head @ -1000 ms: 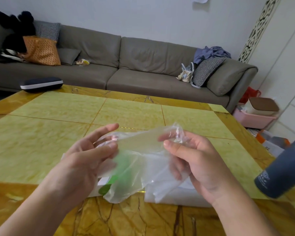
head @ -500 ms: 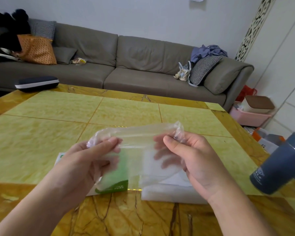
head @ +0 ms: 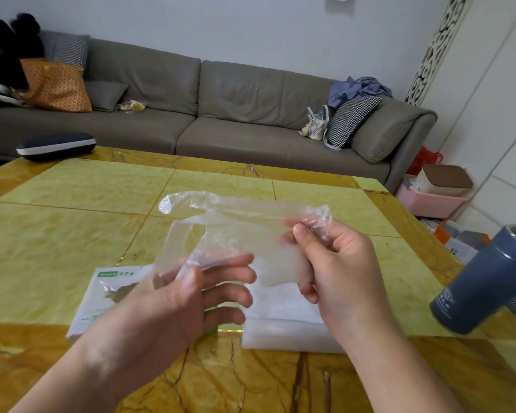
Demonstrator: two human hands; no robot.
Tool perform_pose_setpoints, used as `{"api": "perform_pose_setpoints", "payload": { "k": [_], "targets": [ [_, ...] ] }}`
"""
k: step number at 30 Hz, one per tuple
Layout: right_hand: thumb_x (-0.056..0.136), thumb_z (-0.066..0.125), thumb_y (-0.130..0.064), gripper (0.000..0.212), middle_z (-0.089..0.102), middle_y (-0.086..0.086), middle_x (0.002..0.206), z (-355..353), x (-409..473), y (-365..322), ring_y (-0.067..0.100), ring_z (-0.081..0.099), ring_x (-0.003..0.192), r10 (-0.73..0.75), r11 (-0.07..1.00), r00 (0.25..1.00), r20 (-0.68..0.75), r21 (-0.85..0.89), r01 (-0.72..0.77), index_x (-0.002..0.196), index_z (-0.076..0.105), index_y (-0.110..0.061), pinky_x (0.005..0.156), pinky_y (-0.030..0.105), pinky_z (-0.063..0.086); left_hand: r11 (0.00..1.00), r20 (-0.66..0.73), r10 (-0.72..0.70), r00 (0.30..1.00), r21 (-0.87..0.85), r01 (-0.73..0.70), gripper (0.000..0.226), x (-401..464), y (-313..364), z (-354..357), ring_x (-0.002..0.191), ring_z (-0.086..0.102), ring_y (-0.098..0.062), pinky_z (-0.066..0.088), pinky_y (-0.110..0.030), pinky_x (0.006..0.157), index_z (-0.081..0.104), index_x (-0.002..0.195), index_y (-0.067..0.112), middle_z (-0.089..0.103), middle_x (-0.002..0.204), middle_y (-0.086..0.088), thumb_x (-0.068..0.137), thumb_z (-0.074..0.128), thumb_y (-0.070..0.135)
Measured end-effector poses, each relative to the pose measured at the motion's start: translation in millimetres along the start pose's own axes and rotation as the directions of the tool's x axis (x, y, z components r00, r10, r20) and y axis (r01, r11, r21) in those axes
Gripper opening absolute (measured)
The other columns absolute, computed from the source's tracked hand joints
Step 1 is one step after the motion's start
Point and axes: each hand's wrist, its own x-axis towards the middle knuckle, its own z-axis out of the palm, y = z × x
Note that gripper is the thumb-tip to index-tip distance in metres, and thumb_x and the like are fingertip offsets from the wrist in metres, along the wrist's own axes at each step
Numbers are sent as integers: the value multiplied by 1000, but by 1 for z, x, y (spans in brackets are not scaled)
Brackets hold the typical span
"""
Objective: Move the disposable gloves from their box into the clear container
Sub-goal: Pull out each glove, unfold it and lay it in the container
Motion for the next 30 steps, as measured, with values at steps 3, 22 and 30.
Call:
{"api": "perform_pose_setpoints", "payload": {
  "k": [3, 22, 30],
  "targets": [
    [106, 61, -18, 22, 68, 8, 60, 2, -4, 1, 18, 50, 40, -113, 980, 993, -44, -171, 104, 94, 78, -24, 43, 25, 41, 983, -117, 4, 993, 184, 17, 84, 1, -9, 15, 100, 71, -32, 58, -39, 83, 73, 123, 7, 70, 113, -14, 60, 94, 59],
    [104, 63, -17, 18, 69, 6, 68, 1, -5, -3, 16, 57, 51, -109, 987, 994, -32, -123, 104, 93, 77, -15, 48, 34, 50, 955, -254, 83, 964, 295, -4, 35, 3, -11, 33, 82, 66, -31, 53, -35, 67, 66, 73, 8, 64, 82, -18, 78, 76, 41],
    [104, 63, -17, 17, 67, 5, 67, -1, -5, -2, 17, 56, 48, -91, 991, 996, 19, -101, 92, 94, 76, -13, 46, 30, 46, 993, -216, -75, 974, 73, 93, 60, 4, -11, 33, 88, 71, -38, 59, -38, 73, 68, 109, -4, 72, 99, -27, 65, 92, 29]
  ]
}}
